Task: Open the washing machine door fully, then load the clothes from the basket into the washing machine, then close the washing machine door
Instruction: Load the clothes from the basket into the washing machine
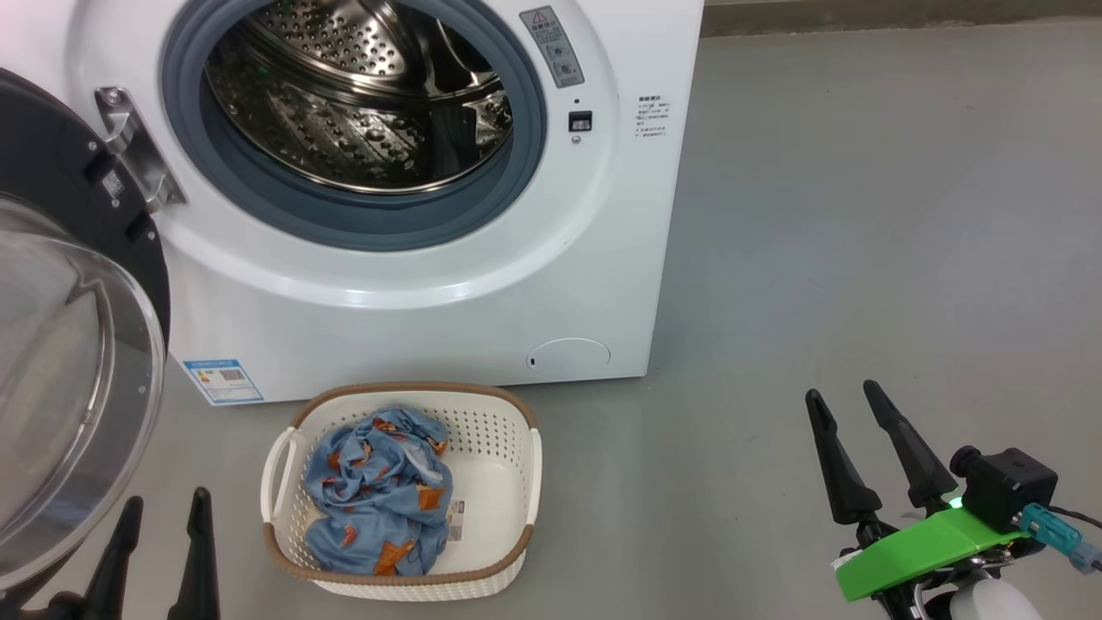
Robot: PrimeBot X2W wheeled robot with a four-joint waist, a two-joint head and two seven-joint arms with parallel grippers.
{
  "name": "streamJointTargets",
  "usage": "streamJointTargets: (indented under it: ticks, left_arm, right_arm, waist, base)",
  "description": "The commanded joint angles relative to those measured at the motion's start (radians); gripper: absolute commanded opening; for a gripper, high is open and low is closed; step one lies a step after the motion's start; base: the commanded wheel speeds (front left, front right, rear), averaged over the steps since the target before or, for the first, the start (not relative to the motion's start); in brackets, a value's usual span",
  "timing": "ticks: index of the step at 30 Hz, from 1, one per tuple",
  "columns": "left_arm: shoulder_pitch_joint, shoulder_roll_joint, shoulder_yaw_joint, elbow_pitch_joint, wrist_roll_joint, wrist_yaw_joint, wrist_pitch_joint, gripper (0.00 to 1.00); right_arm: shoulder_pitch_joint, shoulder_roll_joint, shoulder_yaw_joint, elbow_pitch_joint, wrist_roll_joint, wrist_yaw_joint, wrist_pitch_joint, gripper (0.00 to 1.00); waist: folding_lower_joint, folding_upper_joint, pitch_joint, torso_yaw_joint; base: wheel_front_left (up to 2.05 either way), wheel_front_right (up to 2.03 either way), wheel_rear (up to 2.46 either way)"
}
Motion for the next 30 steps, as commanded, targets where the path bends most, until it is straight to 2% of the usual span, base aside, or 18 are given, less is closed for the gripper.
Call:
streamJointTargets:
  ticks: [1, 30]
  left_arm:
    - [-0.027, 0.016, 0.043, -0.016, 0.012, -0.01, -0.008, 1.0]
    - [-0.039, 0.003, 0.064, -0.012, 0.055, -0.03, -0.008, 1.0]
  right_arm:
    - [-0.008, -0.007, 0.026, -0.027, -0.01, 0.002, -0.012, 1.0]
    - [-0.013, -0.009, 0.03, -0.023, -0.01, 0.002, -0.012, 1.0]
  waist:
    - [0.0, 0.0, 0.0, 0.001]
    - [0.0, 0.0, 0.005, 0.008]
  base:
    - [0.0, 0.0, 0.0]
    - [0.0, 0.0, 0.0]
